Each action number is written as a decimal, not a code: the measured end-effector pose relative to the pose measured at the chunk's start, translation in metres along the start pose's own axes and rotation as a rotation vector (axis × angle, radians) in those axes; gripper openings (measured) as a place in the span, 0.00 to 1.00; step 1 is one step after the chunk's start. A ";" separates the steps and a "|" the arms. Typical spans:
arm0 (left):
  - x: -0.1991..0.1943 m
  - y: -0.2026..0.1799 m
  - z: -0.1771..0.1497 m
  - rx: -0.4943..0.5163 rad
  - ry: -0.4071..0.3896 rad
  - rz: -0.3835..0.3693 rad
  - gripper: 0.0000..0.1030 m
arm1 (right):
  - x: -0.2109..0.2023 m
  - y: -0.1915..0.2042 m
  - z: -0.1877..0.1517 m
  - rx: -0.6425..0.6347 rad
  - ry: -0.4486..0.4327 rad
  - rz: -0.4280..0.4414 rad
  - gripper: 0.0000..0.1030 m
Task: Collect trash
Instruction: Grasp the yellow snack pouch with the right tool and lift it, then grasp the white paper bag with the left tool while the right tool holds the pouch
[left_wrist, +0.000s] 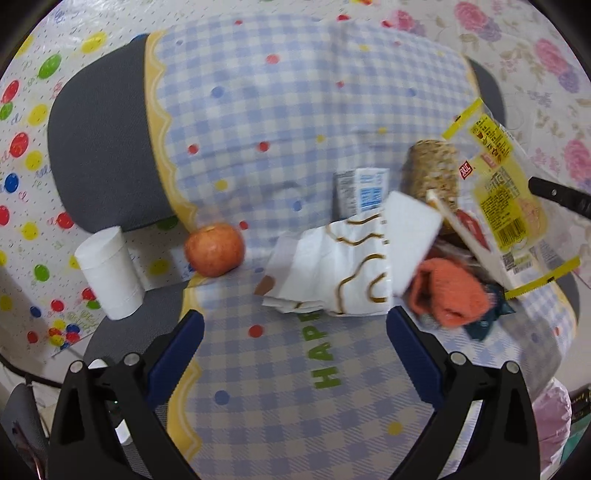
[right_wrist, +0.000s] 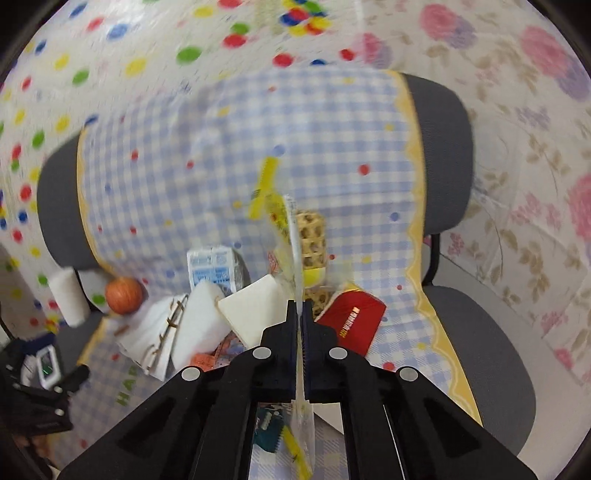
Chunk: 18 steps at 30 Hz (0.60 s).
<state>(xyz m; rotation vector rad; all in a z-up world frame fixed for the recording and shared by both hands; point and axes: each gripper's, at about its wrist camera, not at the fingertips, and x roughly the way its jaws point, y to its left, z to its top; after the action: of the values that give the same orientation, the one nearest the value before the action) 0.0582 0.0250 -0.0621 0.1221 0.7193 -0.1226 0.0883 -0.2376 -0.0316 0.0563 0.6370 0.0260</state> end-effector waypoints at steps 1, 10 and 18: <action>-0.002 -0.004 0.000 0.009 -0.009 -0.006 0.93 | -0.009 -0.007 -0.002 0.020 -0.015 0.006 0.02; 0.016 -0.034 0.001 0.038 0.000 -0.056 0.92 | -0.068 -0.053 -0.031 0.102 -0.087 -0.050 0.02; 0.062 -0.059 0.003 0.121 0.064 0.008 0.79 | -0.062 -0.068 -0.052 0.137 -0.041 -0.068 0.03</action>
<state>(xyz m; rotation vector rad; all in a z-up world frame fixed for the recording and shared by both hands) 0.0974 -0.0383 -0.1054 0.2456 0.7752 -0.1550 0.0080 -0.3055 -0.0410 0.1674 0.5989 -0.0847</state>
